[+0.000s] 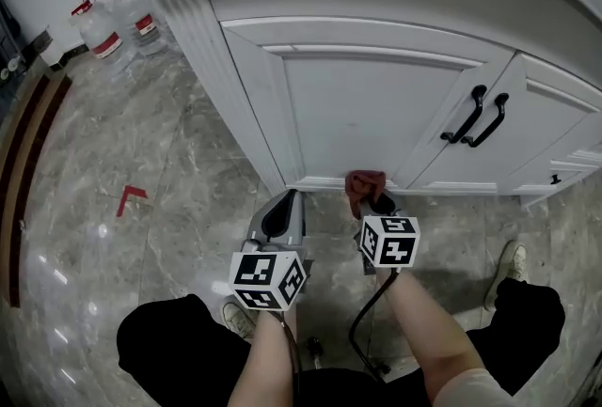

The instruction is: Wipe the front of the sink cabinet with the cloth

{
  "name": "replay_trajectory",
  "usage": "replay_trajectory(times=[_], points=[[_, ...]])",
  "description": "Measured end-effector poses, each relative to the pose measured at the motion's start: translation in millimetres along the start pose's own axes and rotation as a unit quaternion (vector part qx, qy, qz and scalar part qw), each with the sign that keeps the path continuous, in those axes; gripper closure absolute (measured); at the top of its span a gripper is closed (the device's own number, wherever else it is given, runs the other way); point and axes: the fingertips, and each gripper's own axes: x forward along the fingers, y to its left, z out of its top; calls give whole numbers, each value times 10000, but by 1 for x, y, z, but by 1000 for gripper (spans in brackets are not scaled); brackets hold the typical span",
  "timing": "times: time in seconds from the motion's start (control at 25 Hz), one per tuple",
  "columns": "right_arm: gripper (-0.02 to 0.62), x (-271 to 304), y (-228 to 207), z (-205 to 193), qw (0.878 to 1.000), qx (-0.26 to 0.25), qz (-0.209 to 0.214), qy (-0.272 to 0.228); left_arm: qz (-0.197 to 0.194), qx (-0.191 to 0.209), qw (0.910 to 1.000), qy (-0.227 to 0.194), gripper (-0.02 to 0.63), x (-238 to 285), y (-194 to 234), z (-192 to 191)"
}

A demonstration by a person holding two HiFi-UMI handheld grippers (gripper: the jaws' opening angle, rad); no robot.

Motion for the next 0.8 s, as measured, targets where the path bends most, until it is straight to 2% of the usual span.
replay_trajectory(times=[0.28, 0.44, 0.68, 0.8], points=[[514, -30, -63, 2, 9983, 347, -464, -93, -226, 141, 9996, 97, 606, 14, -28, -4], [515, -52, -84, 0, 9963, 544, -654, -140, -340, 170, 9992, 112, 605, 22, -46, -4], [515, -98, -92, 30, 9950, 649, -527, -539, -555, 178, 9981, -196, 606, 32, -93, 15], [515, -132, -91, 58, 9936, 446, -457, -934, -736, 189, 9963, -410, 606, 31, -128, 30]])
